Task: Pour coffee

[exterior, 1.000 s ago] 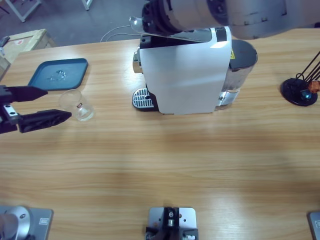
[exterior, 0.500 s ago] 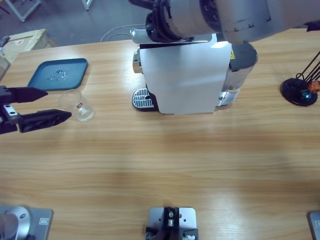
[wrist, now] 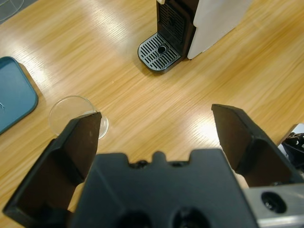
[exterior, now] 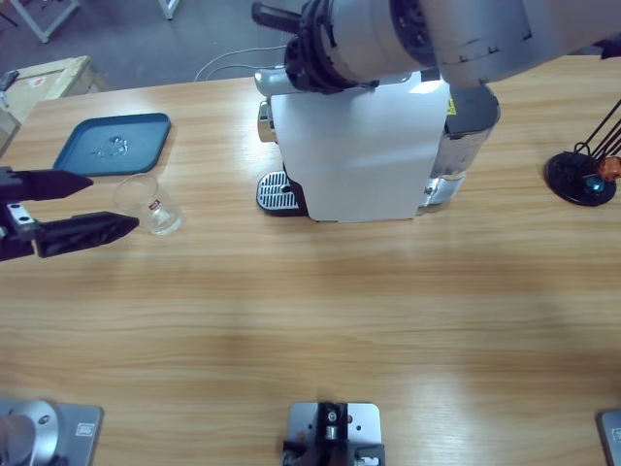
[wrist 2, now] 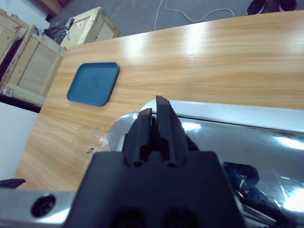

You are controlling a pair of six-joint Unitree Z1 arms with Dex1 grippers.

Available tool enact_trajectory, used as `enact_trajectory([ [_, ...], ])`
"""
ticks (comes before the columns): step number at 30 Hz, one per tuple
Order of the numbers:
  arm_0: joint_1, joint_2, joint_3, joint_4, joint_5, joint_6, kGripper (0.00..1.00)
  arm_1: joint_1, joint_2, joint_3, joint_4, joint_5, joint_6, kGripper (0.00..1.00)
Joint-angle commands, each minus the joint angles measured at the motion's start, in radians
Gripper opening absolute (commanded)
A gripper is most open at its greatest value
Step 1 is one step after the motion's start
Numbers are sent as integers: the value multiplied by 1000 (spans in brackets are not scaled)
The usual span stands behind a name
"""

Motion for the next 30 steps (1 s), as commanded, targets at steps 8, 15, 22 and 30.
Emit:
enact_trajectory([
  [8, -9, -51, 69, 36, 282, -316, 991, 33, -560, 218, 244, 69, -464, 1000],
  [15, -20, 85, 208, -32, 331, -542, 991, 36, -947, 610, 372, 52, -464, 1000],
  [22, -58, 218, 379, -395, 420, -510, 991, 36, -999, 635, 448, 10, -439, 1000],
  [30, -58, 441, 376, -579, 541, -466, 991, 36, -1010, 636, 492, -6, -439, 1000],
])
